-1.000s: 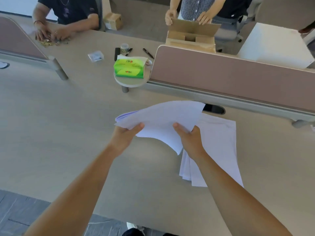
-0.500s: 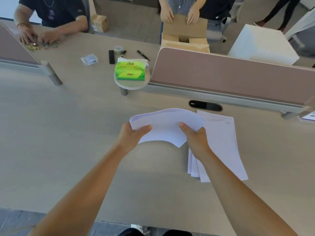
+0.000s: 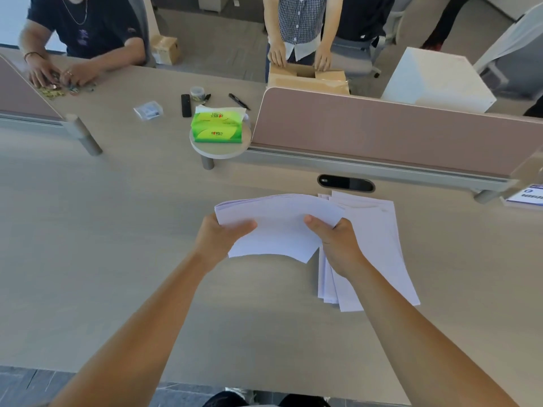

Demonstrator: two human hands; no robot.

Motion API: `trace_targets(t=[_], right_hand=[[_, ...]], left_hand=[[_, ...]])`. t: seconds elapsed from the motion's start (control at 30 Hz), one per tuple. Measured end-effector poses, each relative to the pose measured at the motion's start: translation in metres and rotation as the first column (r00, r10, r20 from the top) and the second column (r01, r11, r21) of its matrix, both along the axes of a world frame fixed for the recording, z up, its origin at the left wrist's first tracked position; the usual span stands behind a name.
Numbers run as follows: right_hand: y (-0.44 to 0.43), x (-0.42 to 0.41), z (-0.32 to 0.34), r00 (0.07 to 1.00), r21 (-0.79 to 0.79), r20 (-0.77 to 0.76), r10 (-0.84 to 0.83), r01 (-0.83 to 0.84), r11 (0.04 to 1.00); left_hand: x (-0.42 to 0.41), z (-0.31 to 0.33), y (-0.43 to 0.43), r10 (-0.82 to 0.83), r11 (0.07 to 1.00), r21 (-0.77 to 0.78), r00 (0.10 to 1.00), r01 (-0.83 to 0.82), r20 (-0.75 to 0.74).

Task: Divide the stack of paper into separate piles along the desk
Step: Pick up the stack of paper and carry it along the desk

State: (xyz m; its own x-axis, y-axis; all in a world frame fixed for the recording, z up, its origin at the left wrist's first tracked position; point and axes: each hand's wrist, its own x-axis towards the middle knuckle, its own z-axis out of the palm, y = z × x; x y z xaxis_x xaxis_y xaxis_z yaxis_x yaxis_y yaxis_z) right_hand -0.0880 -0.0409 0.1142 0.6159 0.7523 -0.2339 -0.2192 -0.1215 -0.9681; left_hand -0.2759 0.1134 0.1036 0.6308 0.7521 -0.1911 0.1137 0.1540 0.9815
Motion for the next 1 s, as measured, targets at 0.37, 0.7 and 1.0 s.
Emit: trace_targets(t=[0.37, 0.7, 1.0], right_hand=[[-0.007, -0.013, -0.006, 0.999, -0.031, 0.001, -0.049, 0.049, 0.998], [-0.011, -0.021, -0.017, 1.0, -0.091, -0.011, -0.024, 0.023, 0.996], [-0.008, -0.032, 0.008, 0.995, -0.064, 0.077, -0.061, 0.066, 0.996]], left_hand=[[0.0, 0.004, -0.018, 0.091, 0.993, -0.069, 0.995, -0.093, -0.036], [-0.009, -0.016, -0.019, 0.098, 0.991, -0.087, 0.992, -0.105, -0.079], [-0.02, 0.007, -0.024, 0.107, 0.993, -0.047, 0.993, -0.109, -0.056]])
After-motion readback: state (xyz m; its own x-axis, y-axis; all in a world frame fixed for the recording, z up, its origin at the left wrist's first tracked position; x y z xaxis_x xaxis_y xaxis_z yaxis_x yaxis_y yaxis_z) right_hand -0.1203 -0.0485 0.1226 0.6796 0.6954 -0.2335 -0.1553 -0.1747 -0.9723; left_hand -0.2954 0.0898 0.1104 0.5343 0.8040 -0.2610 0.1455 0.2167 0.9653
